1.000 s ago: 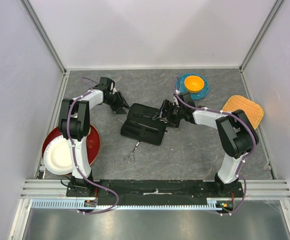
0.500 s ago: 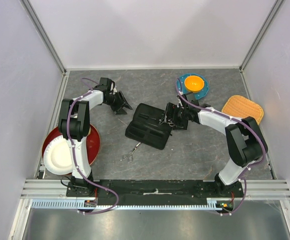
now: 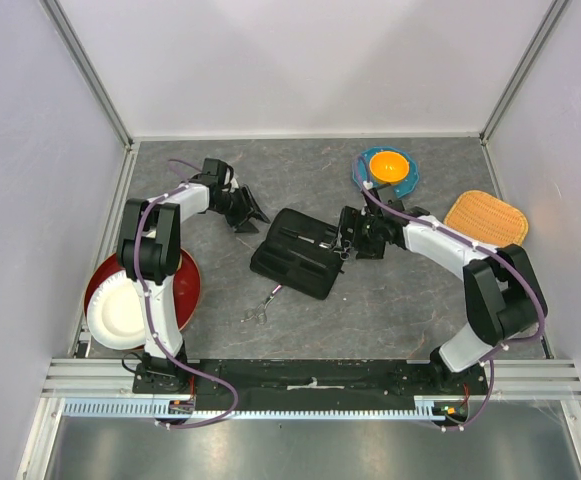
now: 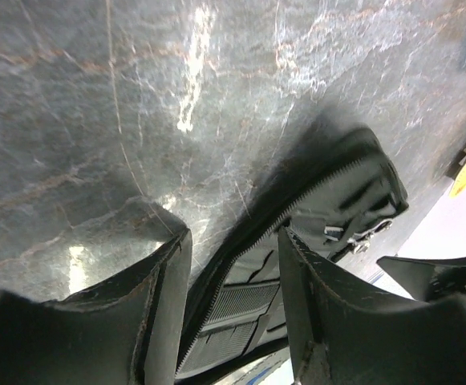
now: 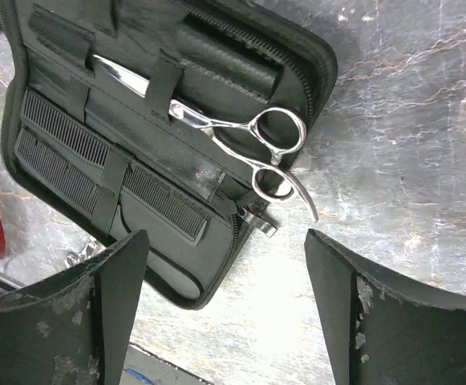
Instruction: Sort the hair-cutting tools
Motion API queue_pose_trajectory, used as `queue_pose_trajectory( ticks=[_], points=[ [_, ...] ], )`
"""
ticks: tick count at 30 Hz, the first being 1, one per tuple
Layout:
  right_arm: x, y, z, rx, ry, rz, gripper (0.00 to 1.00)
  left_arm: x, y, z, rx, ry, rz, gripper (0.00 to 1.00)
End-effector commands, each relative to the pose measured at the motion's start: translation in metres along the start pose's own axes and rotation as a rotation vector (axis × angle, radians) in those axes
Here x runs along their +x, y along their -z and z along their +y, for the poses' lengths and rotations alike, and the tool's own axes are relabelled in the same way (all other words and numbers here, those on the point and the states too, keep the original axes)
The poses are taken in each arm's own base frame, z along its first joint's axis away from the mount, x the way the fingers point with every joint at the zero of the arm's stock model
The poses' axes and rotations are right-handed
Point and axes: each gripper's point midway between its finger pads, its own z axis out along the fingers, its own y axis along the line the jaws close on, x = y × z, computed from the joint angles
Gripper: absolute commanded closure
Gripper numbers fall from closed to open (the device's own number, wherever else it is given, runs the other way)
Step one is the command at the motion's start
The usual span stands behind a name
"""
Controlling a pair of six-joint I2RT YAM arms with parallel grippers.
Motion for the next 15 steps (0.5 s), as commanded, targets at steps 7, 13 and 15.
queue_pose_trajectory(
  ticks=[7, 13, 15],
  points=[
    [-0.022, -0.001, -0.015, 0.096, 0.075, -0.103, 0.37, 0.014, 0.008, -0.011, 0.013, -0.025, 0.004, 0.45],
    [-0.035, -0.019, -0.020, 0.121, 0.097, -0.150, 0.49, 0.017, 0.006, -0.013, 0.023, -0.028, 0.016, 0.44],
    [-0.039, -0.022, -0.022, 0.143, 0.081, -0.167, 0.50, 0.017, 0.006, -0.013, 0.023, -0.026, 0.016, 0.44]
  ],
)
